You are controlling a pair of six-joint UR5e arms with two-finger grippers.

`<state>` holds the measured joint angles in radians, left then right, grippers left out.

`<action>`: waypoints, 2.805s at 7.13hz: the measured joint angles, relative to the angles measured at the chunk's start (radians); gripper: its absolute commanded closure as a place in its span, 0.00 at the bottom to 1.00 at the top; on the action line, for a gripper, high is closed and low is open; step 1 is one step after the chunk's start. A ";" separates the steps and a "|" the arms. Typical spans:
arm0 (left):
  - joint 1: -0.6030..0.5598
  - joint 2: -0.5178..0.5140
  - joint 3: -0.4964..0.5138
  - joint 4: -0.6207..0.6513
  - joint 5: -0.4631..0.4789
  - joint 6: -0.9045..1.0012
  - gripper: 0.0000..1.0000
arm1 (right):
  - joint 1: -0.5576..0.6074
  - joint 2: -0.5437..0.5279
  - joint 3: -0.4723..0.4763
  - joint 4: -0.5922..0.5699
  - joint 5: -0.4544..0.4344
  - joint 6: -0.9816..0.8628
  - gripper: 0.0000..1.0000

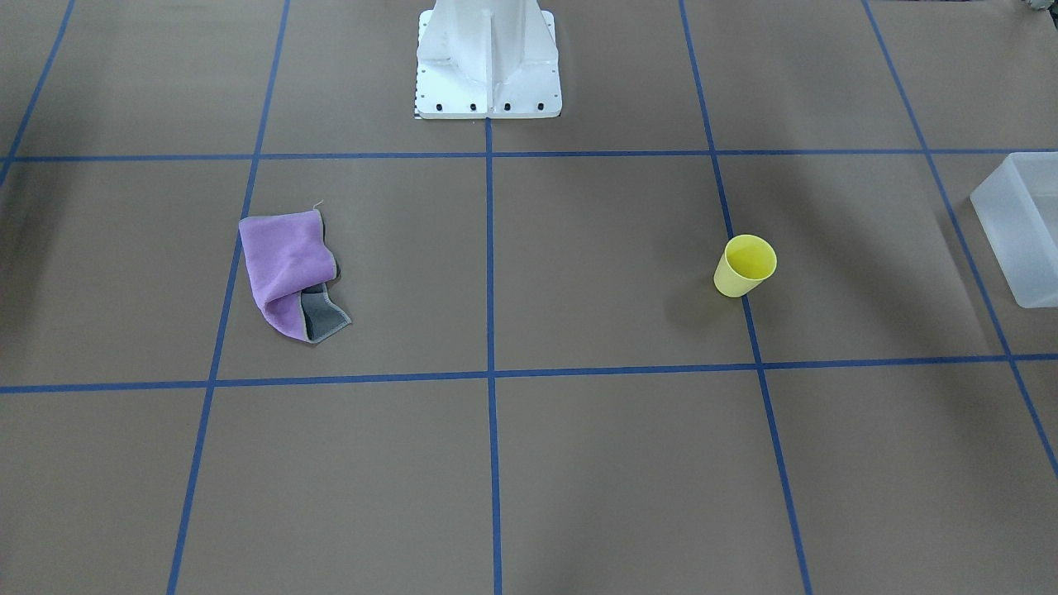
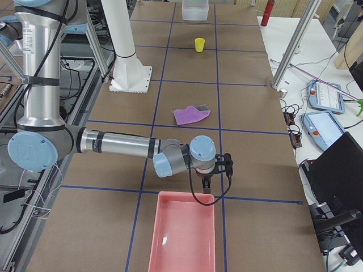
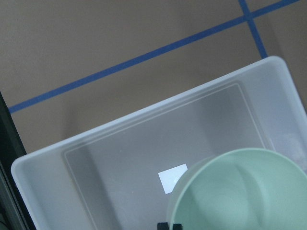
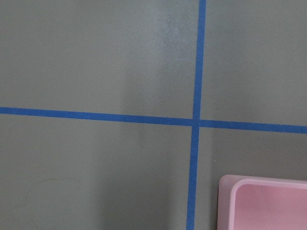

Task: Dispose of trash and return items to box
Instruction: 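Lift the bowl and lower it into the clear bin with the left gripper, then release the bowl and move the left gripper toward the yellow cup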

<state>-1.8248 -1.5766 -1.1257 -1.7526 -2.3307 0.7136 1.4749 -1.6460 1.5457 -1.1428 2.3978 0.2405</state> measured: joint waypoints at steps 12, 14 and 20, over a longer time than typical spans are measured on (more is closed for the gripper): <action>0.004 -0.008 0.027 -0.158 -0.068 -0.220 0.02 | -0.040 0.019 0.003 0.001 -0.008 0.017 0.00; 0.063 -0.009 -0.214 -0.042 -0.132 -0.449 0.02 | -0.072 0.031 0.017 0.004 -0.009 0.094 0.00; 0.636 -0.107 -0.728 -0.016 -0.017 -1.446 0.03 | -0.148 0.034 0.109 0.003 -0.010 0.243 0.00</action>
<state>-1.1888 -1.6834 -1.8539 -1.7686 -2.3481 -0.7324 1.3269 -1.6120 1.6550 -1.1398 2.3876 0.4835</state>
